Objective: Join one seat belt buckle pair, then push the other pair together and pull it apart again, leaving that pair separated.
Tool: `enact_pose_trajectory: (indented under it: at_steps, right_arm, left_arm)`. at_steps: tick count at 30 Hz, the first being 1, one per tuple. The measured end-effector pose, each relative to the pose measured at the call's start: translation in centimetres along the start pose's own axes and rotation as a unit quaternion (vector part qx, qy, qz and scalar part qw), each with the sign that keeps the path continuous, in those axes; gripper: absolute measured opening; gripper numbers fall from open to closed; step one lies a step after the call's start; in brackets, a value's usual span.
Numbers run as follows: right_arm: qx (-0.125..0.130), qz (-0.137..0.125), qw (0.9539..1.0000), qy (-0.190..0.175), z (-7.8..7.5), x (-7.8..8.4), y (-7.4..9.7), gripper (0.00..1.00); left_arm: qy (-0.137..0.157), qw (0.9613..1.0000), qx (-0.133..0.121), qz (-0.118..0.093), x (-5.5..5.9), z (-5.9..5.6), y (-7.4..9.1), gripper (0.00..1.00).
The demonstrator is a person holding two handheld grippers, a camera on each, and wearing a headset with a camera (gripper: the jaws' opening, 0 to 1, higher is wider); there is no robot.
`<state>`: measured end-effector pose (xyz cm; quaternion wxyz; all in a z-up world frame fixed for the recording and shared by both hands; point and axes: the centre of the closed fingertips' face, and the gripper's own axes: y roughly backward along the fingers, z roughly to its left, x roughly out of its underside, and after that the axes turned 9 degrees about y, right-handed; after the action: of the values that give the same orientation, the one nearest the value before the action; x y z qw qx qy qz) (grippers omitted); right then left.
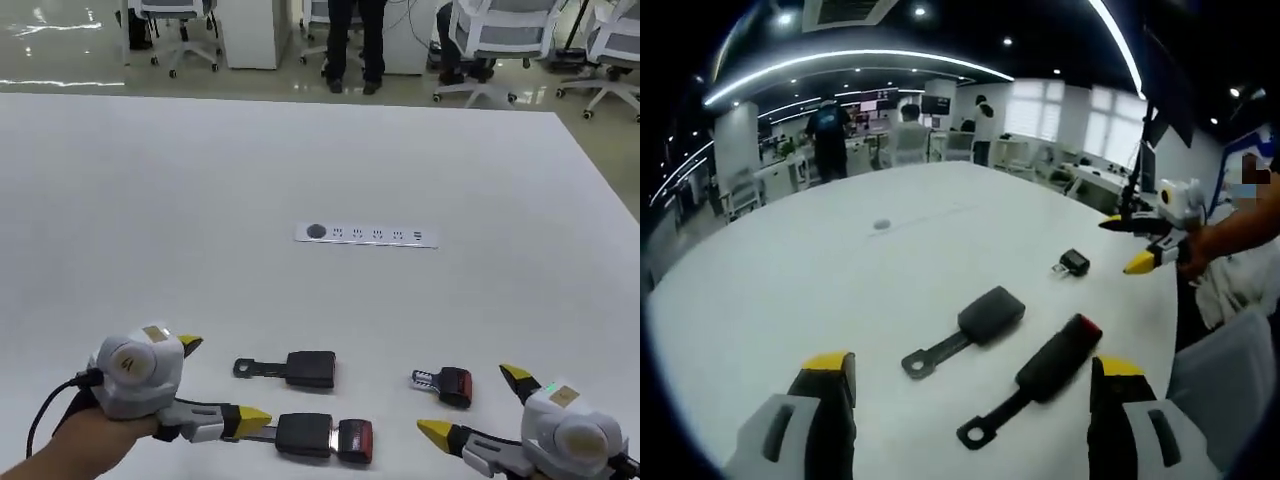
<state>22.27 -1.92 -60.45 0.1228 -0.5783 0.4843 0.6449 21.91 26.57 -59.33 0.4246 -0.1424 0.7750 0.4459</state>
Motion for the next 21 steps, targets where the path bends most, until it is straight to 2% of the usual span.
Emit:
enact_pose_trajectory:
  at_steps: [3, 7, 9, 11, 13, 17, 19, 21]
  right_arm:
    - [0.003, -0.001, 1.0, 0.0, 0.6, -0.2, 0.9, 0.9]
    - [0.016, -0.002, 0.9999, -0.003, 0.7, -0.2, 1.9, 0.9]
    - [0.019, -0.003, 0.9998, -0.006, 1.1, -0.2, 2.4, 0.91]
    - [0.021, -0.002, 0.9998, -0.006, 1.4, 0.0, 2.8, 0.91]
    - [0.022, -0.001, 0.9998, -0.004, 2.1, 0.2, 3.2, 0.91]
    - [0.024, -0.001, 0.9997, -0.007, 2.8, 0.4, 3.8, 0.91]
    - [0.026, -0.001, 0.9996, -0.009, 3.1, 0.5, 4.1, 0.91]
    - [0.029, -0.001, 0.9995, -0.01, 3.4, 0.5, 4.4, 0.91]
  left_arm:
    - [0.004, 1.0, -0.004, 0.004, 1.2, 0.3, 0.7, 1.0]
    - [0.005, 1.0, -0.004, -0.006, 1.2, -1.0, 2.0, 1.0]
    - [-0.001, 0.9999, -0.007, -0.013, 1.6, -0.6, 2.2, 1.0]
    - [-0.006, 0.9997, -0.007, -0.021, 1.6, -1.1, 2.7, 1.0]
    - [0.007, 0.9996, -0.005, -0.026, 1.8, -1.3, 2.9, 1.0]
    - [0.011, 0.9993, -0.012, -0.034, 2.8, -0.4, 3.4, 1.0]
    - [0.014, 0.9989, -0.012, -0.042, 2.7, -0.8, 4.0, 1.0]
    - [0.013, 0.9987, -0.016, -0.047, 3.0, -0.8, 4.5, 1.0]
